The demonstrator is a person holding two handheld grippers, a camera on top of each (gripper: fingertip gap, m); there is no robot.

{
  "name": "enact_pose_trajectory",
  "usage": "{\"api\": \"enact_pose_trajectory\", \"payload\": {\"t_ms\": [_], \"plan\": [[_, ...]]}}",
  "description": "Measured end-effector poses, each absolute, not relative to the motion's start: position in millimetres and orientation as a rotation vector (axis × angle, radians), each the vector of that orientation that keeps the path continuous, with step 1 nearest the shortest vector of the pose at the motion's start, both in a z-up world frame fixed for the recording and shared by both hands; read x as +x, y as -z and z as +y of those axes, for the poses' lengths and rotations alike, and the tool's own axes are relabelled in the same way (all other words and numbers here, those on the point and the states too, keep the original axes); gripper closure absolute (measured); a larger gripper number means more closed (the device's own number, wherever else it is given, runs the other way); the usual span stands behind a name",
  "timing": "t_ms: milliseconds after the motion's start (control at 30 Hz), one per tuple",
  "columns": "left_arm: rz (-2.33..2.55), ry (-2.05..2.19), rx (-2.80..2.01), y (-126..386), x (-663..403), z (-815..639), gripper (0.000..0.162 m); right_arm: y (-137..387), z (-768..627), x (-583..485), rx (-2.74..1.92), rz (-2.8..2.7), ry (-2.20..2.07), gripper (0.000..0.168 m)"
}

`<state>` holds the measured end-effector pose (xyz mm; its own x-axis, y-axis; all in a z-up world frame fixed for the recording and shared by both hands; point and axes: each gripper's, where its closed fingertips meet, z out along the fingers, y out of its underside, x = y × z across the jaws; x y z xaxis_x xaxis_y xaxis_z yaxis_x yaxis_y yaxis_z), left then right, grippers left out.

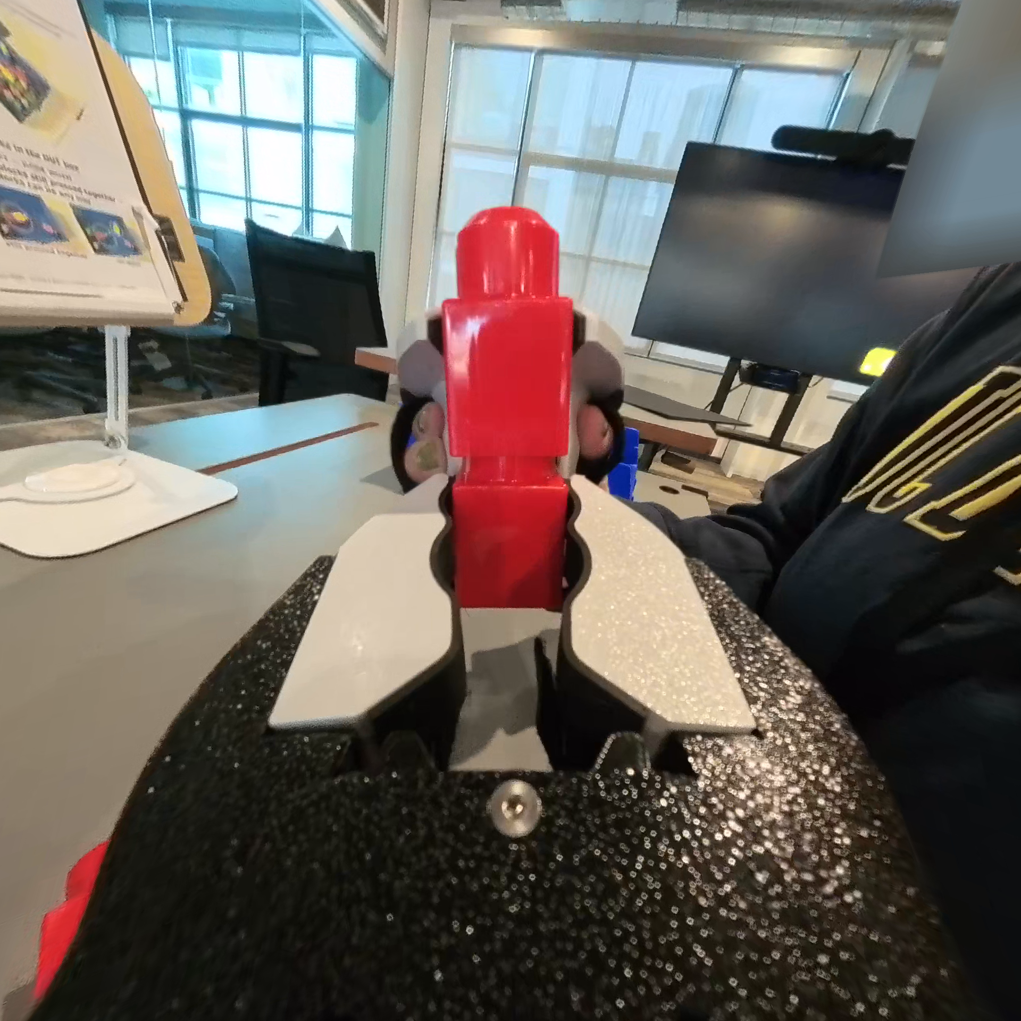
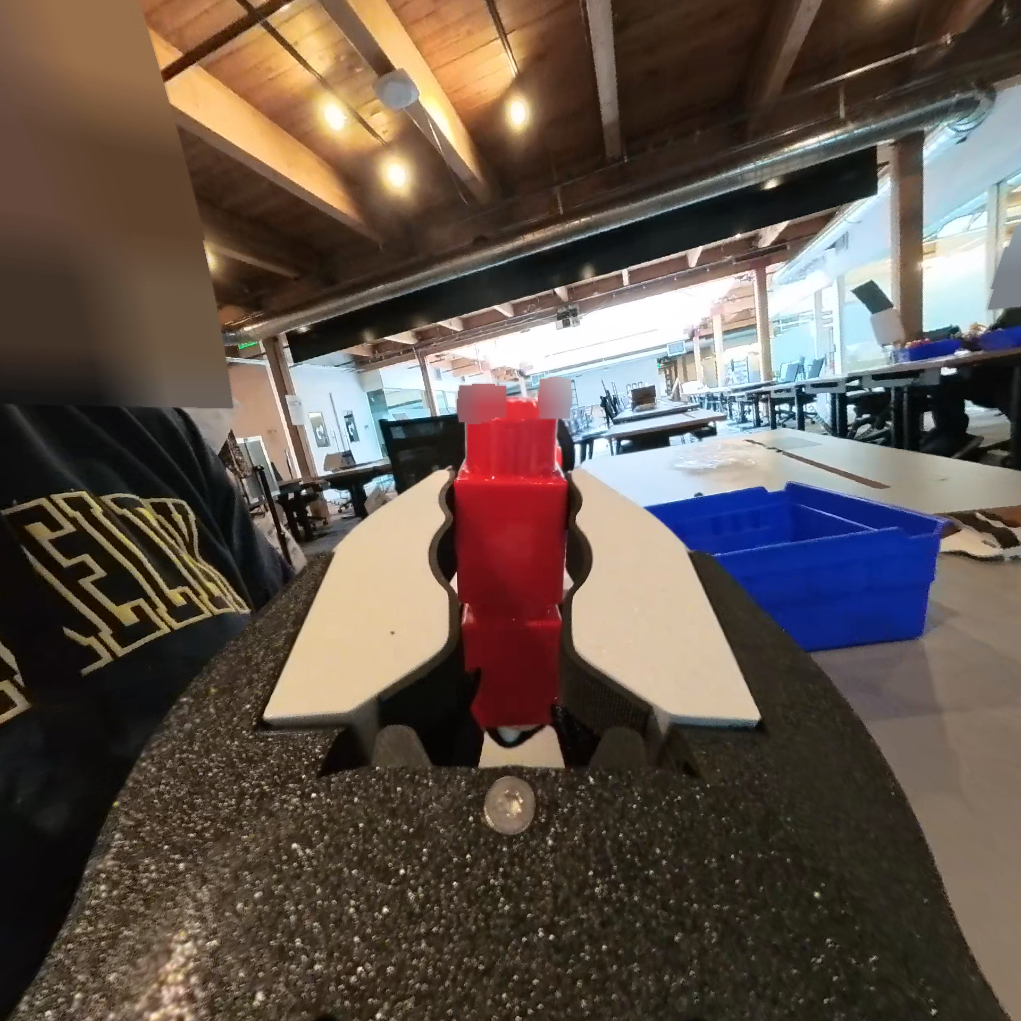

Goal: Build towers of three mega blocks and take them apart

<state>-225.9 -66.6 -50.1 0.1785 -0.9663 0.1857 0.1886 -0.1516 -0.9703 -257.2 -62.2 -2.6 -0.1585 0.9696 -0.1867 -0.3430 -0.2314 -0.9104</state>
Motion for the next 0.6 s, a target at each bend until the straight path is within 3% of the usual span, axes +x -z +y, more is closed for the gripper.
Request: {"api": "enact_pose_trajectory", "payload": {"t_ms": [600], "plan": [[0.889, 1.273, -1.245, 41, -224, -74, 0.126, 9, -70, -255, -1.059, -1.056, -1.505, 0.132]]}}
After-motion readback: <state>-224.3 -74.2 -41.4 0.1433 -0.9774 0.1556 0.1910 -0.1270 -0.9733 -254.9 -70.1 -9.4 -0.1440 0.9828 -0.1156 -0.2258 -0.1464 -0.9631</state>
